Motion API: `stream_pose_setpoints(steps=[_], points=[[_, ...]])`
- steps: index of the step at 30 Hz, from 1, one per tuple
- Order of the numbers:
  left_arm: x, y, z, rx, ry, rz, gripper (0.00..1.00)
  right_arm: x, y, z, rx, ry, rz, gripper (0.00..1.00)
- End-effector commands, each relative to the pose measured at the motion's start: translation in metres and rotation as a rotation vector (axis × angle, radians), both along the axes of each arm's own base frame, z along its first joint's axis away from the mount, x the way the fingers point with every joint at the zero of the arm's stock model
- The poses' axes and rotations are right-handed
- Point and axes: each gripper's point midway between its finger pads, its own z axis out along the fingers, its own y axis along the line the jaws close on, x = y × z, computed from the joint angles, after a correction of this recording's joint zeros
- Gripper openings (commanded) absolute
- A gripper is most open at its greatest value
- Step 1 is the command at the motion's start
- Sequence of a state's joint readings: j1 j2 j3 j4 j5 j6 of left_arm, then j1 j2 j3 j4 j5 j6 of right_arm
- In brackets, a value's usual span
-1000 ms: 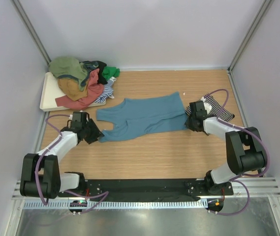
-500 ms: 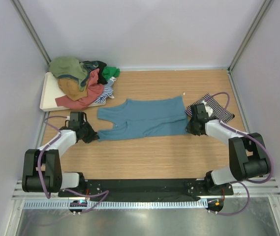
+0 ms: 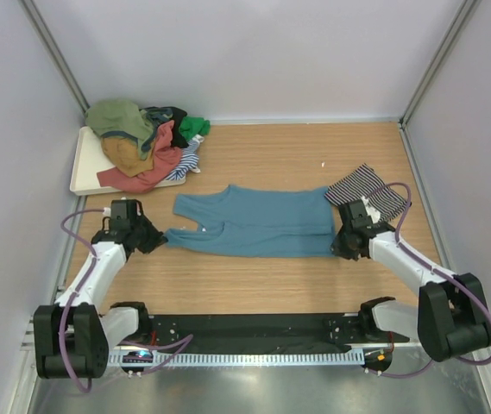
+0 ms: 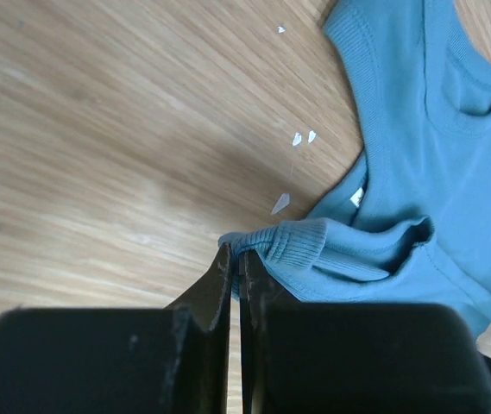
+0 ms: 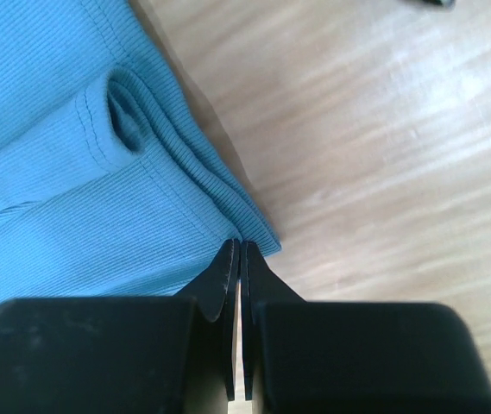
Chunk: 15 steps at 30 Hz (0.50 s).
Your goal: Fold and stack the tank tops
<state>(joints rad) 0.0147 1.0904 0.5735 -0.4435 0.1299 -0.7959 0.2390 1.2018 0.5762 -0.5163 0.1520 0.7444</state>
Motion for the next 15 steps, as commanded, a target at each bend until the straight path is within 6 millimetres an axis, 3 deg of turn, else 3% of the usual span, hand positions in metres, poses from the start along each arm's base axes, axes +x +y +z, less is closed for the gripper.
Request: stream_pose_setpoints(steps=[1,6,8,10,11,12,14,15], points=[[-0.006,0.016,0.008,0.048,-0.012,0.081,0.00,-0.018,-0.005,0.000,-0.016,0.025,-0.026,0.01],[-0.013,0.016,0.002,0.044,0.020,0.098,0.18,-0.031,0.010,0.001,0.051,0.046,0.006,0.05],[-0.013,0.016,0.002,0.045,0.008,0.103,0.24,-0.030,0.014,0.006,0.064,0.022,0.008,0.12],[-0.012,0.018,0.004,0.054,-0.003,0.108,0.29,-0.026,0.012,0.016,0.059,-0.020,0.000,0.17],[-0.012,0.022,0.006,0.070,-0.004,0.120,0.43,-0.024,0.010,0.020,0.047,-0.034,0.000,0.19],[-0.015,0.022,0.006,0.073,0.009,0.119,0.47,-0.021,0.005,0.026,0.023,-0.044,-0.009,0.22],[-0.014,0.028,0.008,0.099,0.001,0.138,0.52,-0.018,0.001,0.033,-0.001,-0.060,-0.013,0.34],[-0.012,0.027,0.011,0.095,-0.012,0.136,0.53,-0.013,-0.003,0.038,-0.025,-0.079,-0.017,0.35]])
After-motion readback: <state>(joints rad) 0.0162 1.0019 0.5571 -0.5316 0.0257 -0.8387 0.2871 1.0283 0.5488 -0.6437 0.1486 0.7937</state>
